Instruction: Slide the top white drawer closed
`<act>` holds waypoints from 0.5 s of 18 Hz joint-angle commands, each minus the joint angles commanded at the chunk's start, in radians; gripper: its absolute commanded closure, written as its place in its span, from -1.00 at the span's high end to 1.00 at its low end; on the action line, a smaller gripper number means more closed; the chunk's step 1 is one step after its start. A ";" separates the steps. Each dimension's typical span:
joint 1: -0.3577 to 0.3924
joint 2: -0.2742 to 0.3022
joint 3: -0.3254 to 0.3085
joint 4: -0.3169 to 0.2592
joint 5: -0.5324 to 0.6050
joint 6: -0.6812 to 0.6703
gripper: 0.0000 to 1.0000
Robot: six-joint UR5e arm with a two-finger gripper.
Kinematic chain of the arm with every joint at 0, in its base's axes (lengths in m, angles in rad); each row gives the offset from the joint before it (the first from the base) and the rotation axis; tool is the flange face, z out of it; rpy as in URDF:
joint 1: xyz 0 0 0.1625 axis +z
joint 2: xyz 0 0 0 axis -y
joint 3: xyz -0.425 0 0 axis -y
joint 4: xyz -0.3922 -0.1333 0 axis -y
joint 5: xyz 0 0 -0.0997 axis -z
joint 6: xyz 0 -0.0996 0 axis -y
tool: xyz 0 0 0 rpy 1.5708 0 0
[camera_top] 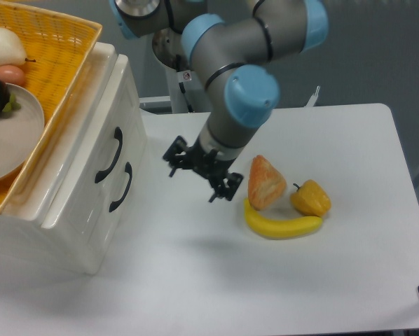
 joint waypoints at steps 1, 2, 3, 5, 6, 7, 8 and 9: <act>0.002 0.017 -0.008 -0.003 0.041 0.040 1.00; 0.005 0.029 -0.012 -0.009 0.078 0.077 1.00; 0.012 0.041 -0.012 -0.011 0.115 0.107 1.00; 0.023 0.064 -0.012 -0.011 0.164 0.155 1.00; 0.029 0.074 -0.012 -0.011 0.174 0.178 1.00; 0.041 0.083 -0.014 -0.012 0.183 0.209 1.00; 0.058 0.092 -0.015 -0.015 0.189 0.247 1.00; 0.080 0.104 -0.017 -0.028 0.189 0.284 1.00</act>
